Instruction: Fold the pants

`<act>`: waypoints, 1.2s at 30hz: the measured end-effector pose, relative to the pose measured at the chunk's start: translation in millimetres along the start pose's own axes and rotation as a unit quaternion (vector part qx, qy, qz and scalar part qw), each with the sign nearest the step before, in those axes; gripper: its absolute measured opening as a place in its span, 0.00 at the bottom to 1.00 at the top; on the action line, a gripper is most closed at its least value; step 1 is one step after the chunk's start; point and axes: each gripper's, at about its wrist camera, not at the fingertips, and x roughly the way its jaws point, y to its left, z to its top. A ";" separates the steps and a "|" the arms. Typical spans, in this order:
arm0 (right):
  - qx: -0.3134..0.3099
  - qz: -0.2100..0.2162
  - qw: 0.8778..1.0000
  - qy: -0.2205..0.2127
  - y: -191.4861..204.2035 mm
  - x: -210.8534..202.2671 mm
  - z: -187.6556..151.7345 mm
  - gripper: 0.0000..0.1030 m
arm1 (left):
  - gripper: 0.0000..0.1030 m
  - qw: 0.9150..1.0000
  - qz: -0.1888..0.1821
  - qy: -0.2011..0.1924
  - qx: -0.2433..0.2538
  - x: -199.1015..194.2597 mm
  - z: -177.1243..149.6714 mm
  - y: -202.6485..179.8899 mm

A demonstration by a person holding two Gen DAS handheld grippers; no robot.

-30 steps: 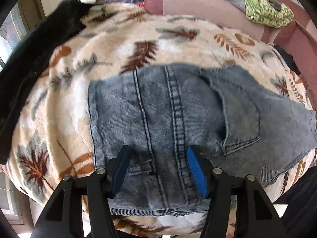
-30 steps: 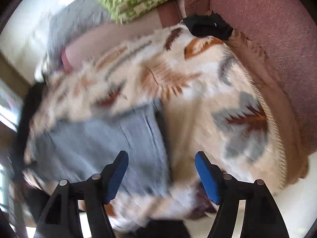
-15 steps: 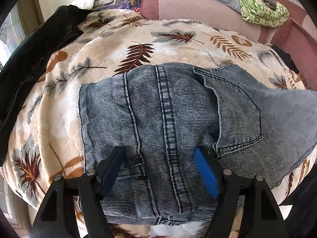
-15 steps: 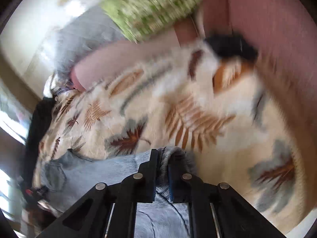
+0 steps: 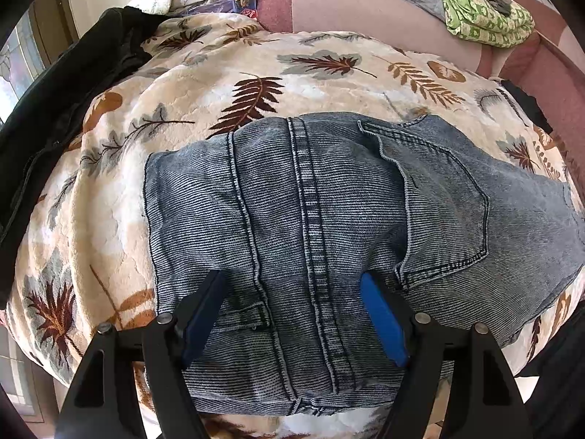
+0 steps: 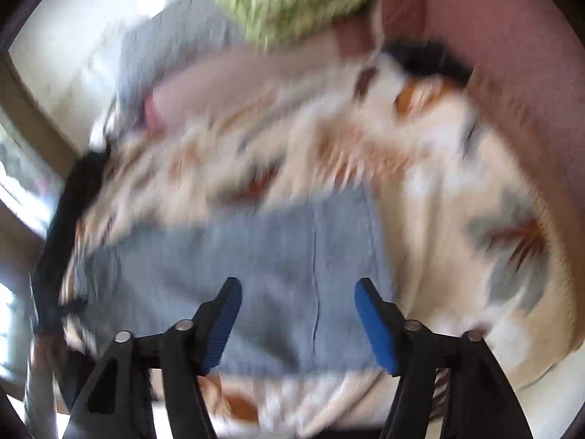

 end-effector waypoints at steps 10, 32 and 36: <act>-0.059 0.023 0.996 -0.063 73.8 -43.1 44.0 0.60 | 0.75 0.996 -0.038 -0.080 -0.025 -55.8 7.9 -13.9; -0.365 -0.075 0.927 -0.027 370.1 171.4 114.3 0.02 | 0.81 0.997 0.035 -0.060 -0.037 -0.8 -18.5 -8.9; -0.283 -0.046 0.958 -0.027 341.9 175.3 125.5 0.05 | 0.81 0.997 0.035 -0.063 -0.036 -1.3 -19.3 -8.8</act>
